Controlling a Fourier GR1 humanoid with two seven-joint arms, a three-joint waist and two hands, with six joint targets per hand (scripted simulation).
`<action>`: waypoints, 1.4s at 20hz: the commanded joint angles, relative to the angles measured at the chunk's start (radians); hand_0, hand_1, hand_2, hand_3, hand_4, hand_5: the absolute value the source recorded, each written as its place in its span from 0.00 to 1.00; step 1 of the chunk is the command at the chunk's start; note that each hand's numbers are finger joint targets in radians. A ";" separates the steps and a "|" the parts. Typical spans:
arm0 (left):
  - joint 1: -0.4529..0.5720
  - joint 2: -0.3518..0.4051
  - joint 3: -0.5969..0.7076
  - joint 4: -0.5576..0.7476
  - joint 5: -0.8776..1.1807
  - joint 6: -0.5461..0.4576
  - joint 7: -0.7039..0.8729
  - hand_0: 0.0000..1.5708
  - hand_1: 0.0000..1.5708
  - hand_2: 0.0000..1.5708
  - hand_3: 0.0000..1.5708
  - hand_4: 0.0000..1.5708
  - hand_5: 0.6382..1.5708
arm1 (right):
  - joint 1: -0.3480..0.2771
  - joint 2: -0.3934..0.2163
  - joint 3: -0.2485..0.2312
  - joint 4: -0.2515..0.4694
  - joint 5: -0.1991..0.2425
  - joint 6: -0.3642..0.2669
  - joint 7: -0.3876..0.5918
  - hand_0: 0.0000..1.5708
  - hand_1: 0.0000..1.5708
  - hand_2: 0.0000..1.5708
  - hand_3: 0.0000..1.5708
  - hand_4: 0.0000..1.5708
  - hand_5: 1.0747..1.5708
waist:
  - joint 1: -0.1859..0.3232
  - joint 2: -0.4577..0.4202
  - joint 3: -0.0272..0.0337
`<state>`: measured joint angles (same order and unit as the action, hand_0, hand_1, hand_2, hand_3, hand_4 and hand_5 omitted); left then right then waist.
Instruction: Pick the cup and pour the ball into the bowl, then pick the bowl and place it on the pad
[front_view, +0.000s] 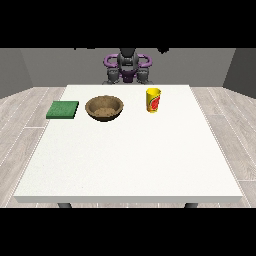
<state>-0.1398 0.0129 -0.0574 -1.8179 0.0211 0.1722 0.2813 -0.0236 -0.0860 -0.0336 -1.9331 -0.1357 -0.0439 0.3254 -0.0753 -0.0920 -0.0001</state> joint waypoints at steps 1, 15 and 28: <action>-0.056 0.008 0.036 0.081 -0.001 -0.024 -0.165 0.00 0.00 0.00 0.00 0.37 0.96 | -0.066 0.030 -0.012 0.038 0.023 -0.019 -0.123 0.00 0.00 0.00 0.14 0.46 0.96 | 0.005 0.166 -0.0002; -0.126 0.043 0.135 0.572 -0.004 -0.110 -0.624 0.00 0.00 0.00 0.00 0.03 0.88 | -0.095 -0.044 -0.136 0.216 -0.073 0.118 -0.318 0.00 0.00 0.00 0.00 0.43 0.98 | -0.021 0.294 -0.0001; -0.275 0.056 0.233 1.000 0.010 -0.114 -0.875 0.00 0.00 0.00 0.00 0.13 0.85 | -0.146 -0.149 -0.206 0.294 -0.139 0.219 -0.293 0.00 0.00 0.00 0.00 0.43 0.98 | -0.068 0.301 -0.0007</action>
<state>-0.3685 0.0688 0.1370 -0.9387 0.0200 0.0505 -0.4994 -0.1406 -0.2003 -0.2318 -1.6152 -0.2601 0.1593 -0.0100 -0.1142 0.1794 0.0000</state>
